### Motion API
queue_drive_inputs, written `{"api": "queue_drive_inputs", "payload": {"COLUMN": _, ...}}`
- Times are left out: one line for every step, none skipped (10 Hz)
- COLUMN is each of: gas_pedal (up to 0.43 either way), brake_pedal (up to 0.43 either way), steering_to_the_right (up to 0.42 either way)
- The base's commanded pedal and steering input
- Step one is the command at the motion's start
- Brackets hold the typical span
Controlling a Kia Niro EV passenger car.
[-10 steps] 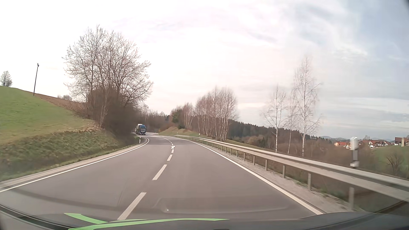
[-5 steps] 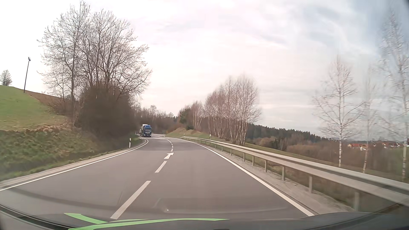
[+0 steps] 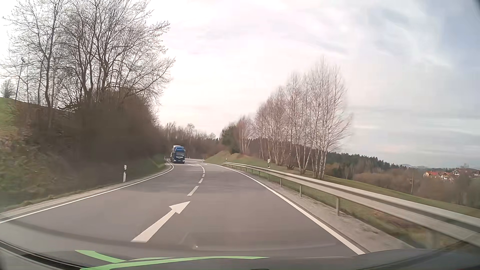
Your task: Follow the waypoints while adhering to traffic rules and regulations
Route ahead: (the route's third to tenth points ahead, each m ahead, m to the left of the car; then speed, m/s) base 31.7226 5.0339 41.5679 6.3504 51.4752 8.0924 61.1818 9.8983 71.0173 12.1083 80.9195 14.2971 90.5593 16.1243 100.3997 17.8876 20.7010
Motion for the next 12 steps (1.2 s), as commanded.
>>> {"api": "queue_drive_inputs", "payload": {"gas_pedal": 0.118, "brake_pedal": 0.0, "steering_to_the_right": -0.022}}
{"api": "queue_drive_inputs", "payload": {"gas_pedal": 0.118, "brake_pedal": 0.0, "steering_to_the_right": -0.021}}
{"api": "queue_drive_inputs", "payload": {"gas_pedal": 0.13, "brake_pedal": 0.0, "steering_to_the_right": -0.021}}
{"api": "queue_drive_inputs", "payload": {"gas_pedal": 0.13, "brake_pedal": 0.0, "steering_to_the_right": -0.02}}
{"api": "queue_drive_inputs", "payload": {"gas_pedal": 0.13, "brake_pedal": 0.0, "steering_to_the_right": -0.02}}
{"api": "queue_drive_inputs", "payload": {"gas_pedal": 0.138, "brake_pedal": 0.0, "steering_to_the_right": -0.019}}
{"api": "queue_drive_inputs", "payload": {"gas_pedal": 0.138, "brake_pedal": 0.0, "steering_to_the_right": -0.018}}
{"api": "queue_drive_inputs", "payload": {"gas_pedal": 0.138, "brake_pedal": 0.0, "steering_to_the_right": -0.018}}
{"api": "queue_drive_inputs", "payload": {"gas_pedal": 0.138, "brake_pedal": 0.0, "steering_to_the_right": -0.017}}
{"api": "queue_drive_inputs", "payload": {"gas_pedal": 0.138, "brake_pedal": 0.0, "steering_to_the_right": -0.017}}
{"api": "queue_drive_inputs", "payload": {"gas_pedal": 0.138, "brake_pedal": 0.0, "steering_to_the_right": -0.017}}
{"api": "queue_drive_inputs", "payload": {"gas_pedal": 0.138, "brake_pedal": 0.0, "steering_to_the_right": -0.017}}
